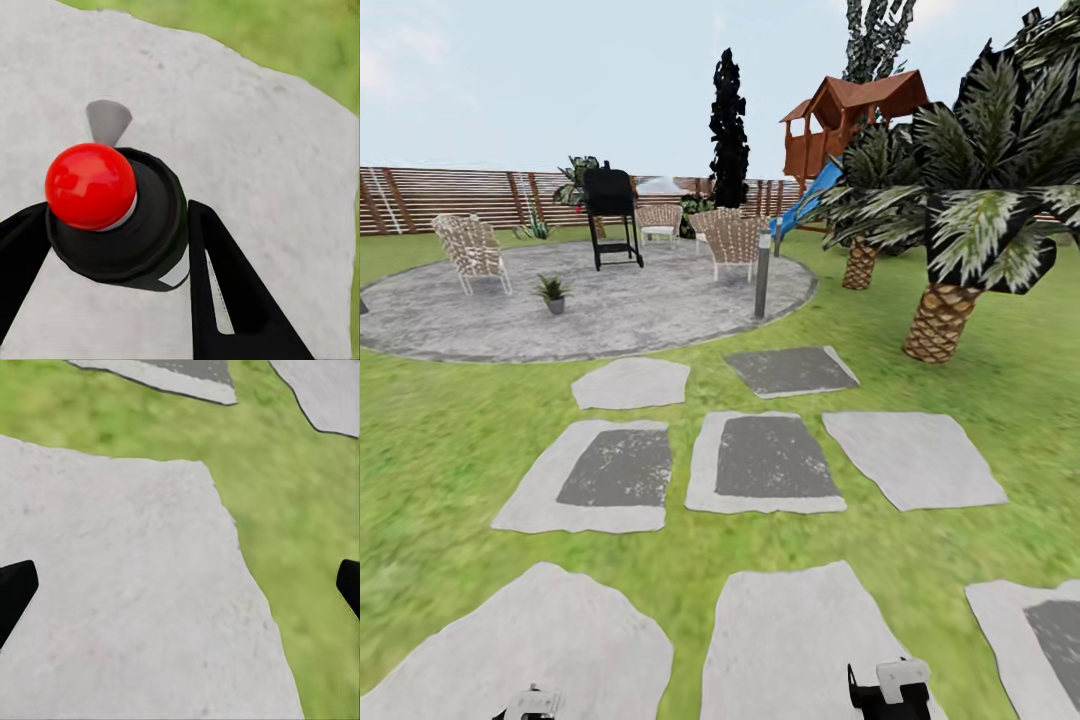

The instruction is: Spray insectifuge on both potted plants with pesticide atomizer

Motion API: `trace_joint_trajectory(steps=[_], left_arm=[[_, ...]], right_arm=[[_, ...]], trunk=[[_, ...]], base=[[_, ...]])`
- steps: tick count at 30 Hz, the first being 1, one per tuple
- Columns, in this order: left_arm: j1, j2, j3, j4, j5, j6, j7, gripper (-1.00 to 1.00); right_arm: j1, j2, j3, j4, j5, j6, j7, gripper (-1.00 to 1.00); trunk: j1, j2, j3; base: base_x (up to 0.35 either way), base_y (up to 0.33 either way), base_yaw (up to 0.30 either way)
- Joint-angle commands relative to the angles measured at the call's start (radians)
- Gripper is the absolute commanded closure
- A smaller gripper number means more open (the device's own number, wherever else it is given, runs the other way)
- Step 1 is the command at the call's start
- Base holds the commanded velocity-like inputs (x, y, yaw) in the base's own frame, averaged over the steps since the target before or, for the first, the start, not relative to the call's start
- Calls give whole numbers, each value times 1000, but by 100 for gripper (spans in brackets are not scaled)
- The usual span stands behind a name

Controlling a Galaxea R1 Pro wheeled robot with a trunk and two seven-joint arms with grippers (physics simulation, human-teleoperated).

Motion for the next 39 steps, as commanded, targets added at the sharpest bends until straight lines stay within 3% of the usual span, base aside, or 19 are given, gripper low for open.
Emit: trace_joint_trajectory(steps=[1,13,39], left_arm=[[-1,0,-8,1,11,-3,-4,100],[-1,2,-8,1,11,-3,-4,100],[-1,2,-8,1,11,-3,-4,100]], right_arm=[[-1,0,-4,1,11,-2,-7,-100],[-1,0,-3,2,11,-2,-7,-100],[-1,-1,-4,1,11,-2,-7,-100]], trunk=[[0,0,-1],[0,0,-1],[0,0,-1]], base=[[338,0,0],[338,0,130],[338,0,2]])
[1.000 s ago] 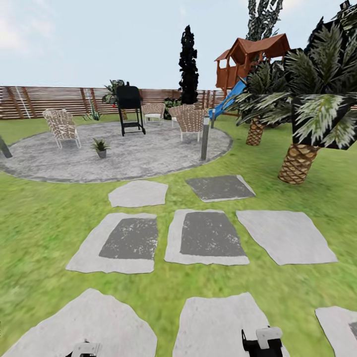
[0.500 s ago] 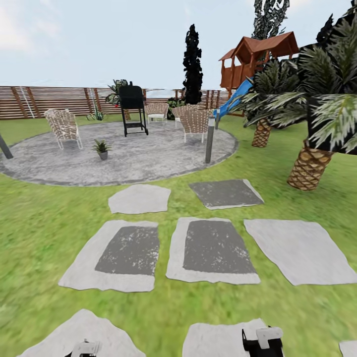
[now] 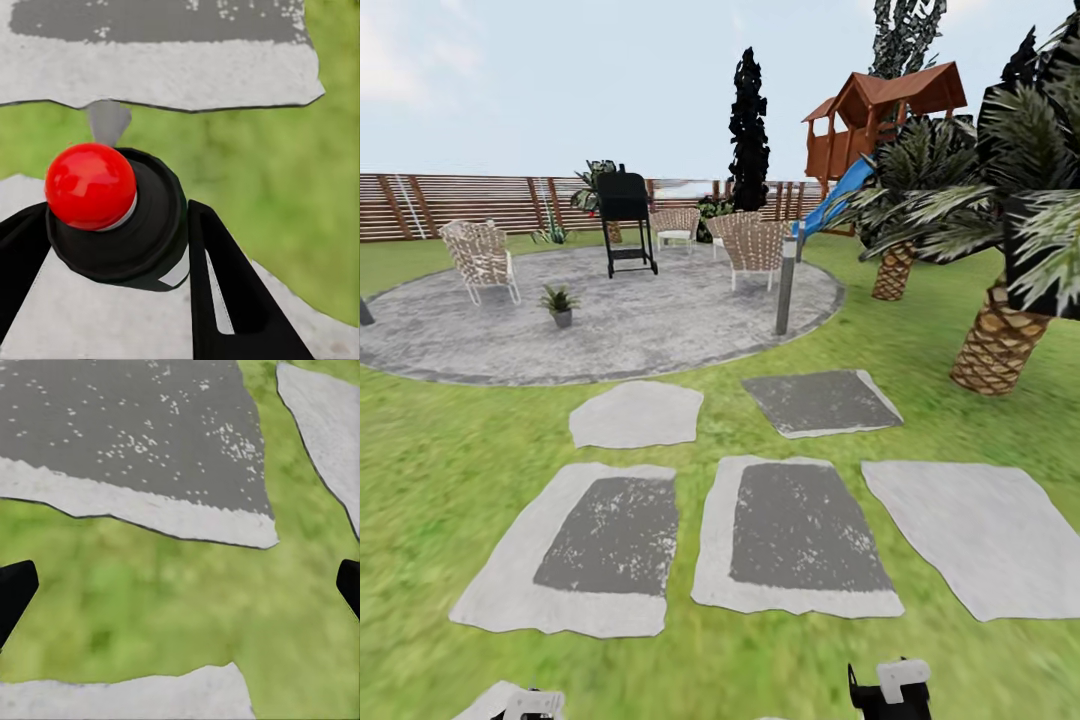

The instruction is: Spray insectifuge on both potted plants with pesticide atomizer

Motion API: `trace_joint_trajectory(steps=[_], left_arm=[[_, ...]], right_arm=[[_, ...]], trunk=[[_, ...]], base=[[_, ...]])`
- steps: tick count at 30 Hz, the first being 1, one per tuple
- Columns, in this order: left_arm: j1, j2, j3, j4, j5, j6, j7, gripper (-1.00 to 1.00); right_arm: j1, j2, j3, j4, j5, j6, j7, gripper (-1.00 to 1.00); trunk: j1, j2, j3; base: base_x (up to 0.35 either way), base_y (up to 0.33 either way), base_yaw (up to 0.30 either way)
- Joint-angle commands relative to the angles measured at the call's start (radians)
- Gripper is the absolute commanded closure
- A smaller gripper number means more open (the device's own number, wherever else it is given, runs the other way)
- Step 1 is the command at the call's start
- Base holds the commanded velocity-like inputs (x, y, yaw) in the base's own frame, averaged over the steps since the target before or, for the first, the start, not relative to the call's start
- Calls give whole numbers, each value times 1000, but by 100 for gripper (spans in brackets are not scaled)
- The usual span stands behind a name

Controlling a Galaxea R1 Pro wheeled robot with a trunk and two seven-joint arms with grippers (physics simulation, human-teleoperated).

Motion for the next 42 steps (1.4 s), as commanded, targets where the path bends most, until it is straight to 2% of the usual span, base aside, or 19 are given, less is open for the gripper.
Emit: trace_joint_trajectory(steps=[1,42], left_arm=[[-1,0,-8,1,11,-3,-4,100],[-1,0,-8,1,10,-3,-4,100]], right_arm=[[-1,0,-4,1,11,-2,-7,-100],[-1,1,-3,3,11,-2,-7,-100]], trunk=[[0,0,-1],[0,0,-1]], base=[[338,0,0],[338,0,0]])
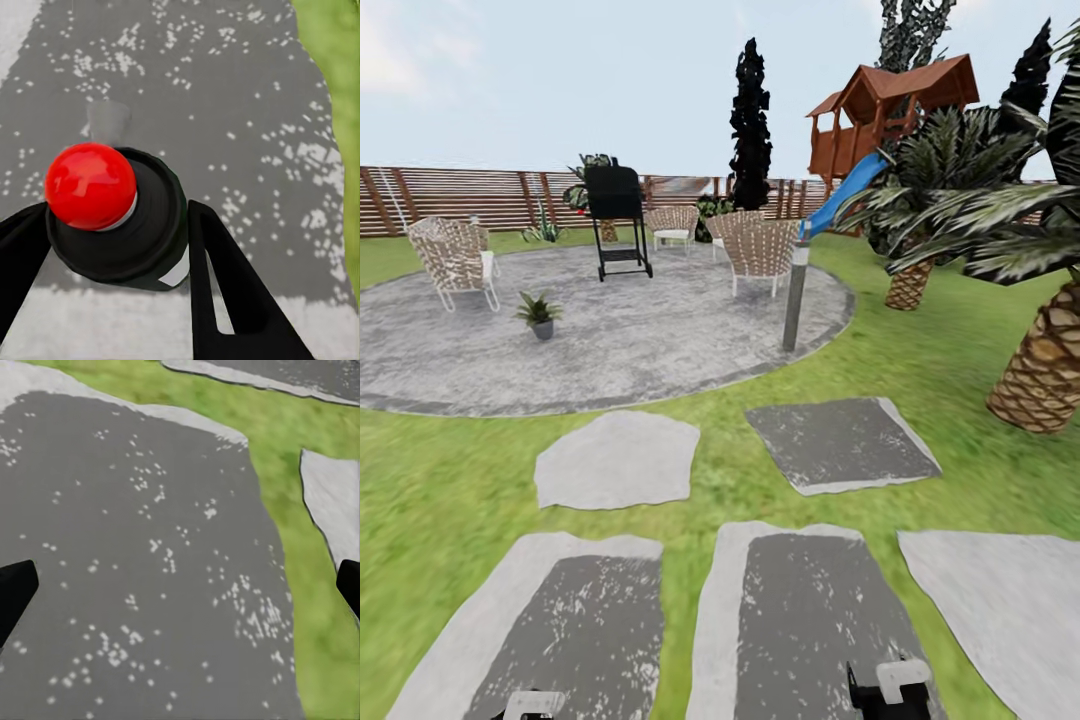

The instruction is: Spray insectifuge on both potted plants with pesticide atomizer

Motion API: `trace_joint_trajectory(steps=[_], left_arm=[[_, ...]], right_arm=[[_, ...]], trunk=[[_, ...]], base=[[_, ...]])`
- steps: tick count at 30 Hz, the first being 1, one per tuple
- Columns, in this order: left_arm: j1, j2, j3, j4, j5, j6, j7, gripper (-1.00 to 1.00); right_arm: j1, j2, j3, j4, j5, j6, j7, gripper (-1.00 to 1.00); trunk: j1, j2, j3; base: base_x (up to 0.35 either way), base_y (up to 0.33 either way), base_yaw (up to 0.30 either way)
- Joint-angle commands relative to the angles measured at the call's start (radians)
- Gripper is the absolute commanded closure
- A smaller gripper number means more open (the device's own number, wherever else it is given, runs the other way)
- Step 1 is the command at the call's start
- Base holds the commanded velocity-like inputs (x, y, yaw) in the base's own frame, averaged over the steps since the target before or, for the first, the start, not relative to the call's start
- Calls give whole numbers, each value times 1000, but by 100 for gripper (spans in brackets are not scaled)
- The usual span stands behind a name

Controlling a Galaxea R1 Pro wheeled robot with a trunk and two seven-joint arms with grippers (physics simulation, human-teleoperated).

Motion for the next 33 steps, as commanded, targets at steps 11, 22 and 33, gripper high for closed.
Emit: trace_joint_trajectory(steps=[11,22,33], left_arm=[[-1,0,-8,1,10,-3,-4,100],[-1,0,-8,1,10,-3,-4,100],[-1,0,-8,1,10,-3,-4,100]], right_arm=[[-1,0,-4,2,11,-2,-7,-100],[-1,0,-4,2,11,-2,-7,-100],[-1,0,-4,2,11,-2,-7,-100]], trunk=[[0,0,-1],[0,0,-1],[0,0,-1]], base=[[338,0,0],[338,0,0],[338,0,27]])
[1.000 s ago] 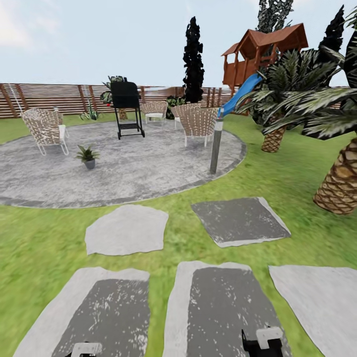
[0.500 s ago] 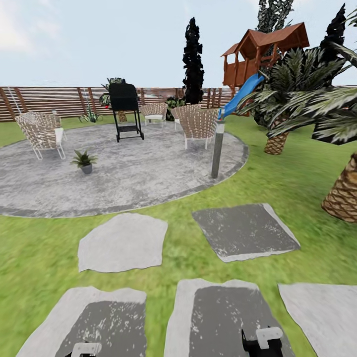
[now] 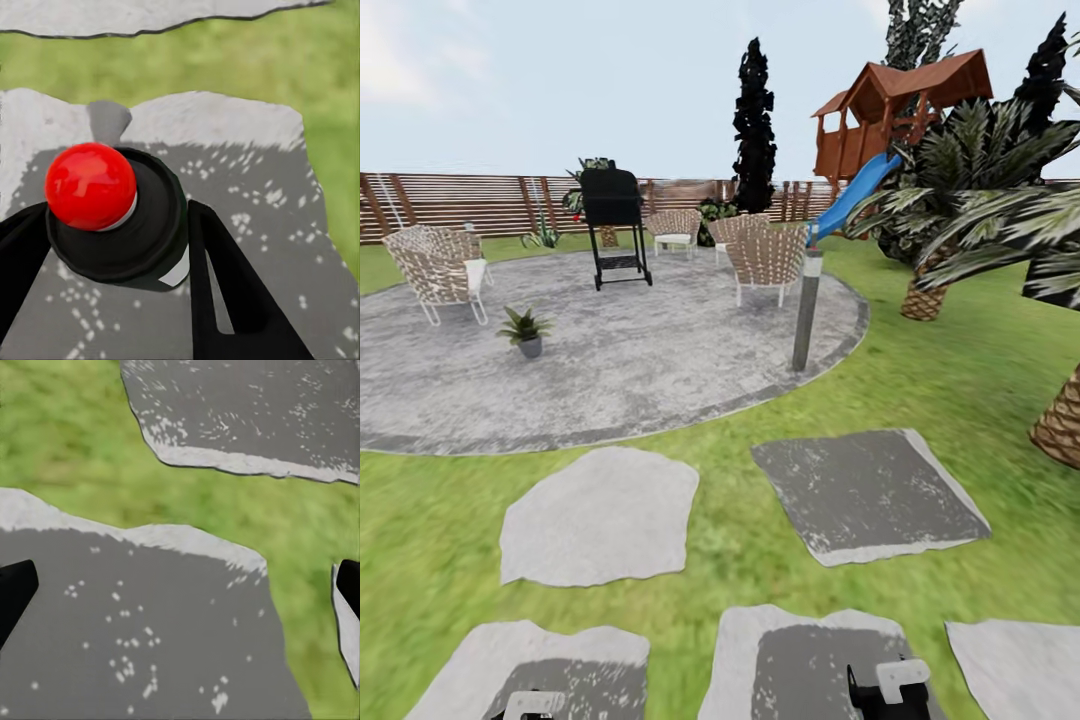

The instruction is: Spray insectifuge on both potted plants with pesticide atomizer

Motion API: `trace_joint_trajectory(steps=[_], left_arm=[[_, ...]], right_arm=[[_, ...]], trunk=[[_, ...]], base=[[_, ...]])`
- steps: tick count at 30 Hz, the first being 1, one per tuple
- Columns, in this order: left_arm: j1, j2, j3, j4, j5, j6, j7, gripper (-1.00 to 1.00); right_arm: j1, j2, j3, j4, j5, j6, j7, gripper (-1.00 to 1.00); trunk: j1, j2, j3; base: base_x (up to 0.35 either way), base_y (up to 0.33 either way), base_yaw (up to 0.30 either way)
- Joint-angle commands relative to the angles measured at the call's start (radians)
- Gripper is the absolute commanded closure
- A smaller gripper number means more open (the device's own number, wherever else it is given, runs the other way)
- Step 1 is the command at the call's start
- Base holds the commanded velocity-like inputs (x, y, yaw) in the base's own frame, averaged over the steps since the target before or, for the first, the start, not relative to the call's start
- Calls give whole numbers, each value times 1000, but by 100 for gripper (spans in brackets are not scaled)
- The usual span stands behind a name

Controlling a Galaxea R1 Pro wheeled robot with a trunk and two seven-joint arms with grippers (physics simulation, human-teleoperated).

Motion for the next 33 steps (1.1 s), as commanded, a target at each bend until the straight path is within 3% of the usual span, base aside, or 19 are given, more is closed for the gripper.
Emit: trace_joint_trajectory(steps=[1,13,33], left_arm=[[-1,0,-8,1,11,-3,-4,100],[-1,0,-8,1,12,-3,-4,100],[-1,0,-8,1,10,-2,-4,100]], right_arm=[[-1,0,-4,1,11,-2,-7,-100],[-1,0,-4,1,11,-2,-7,-100],[-1,-1,-4,1,11,-2,-7,-100]], trunk=[[0,0,-1],[0,0,-1],[0,0,-1]], base=[[338,0,112],[338,0,23],[338,0,267]])
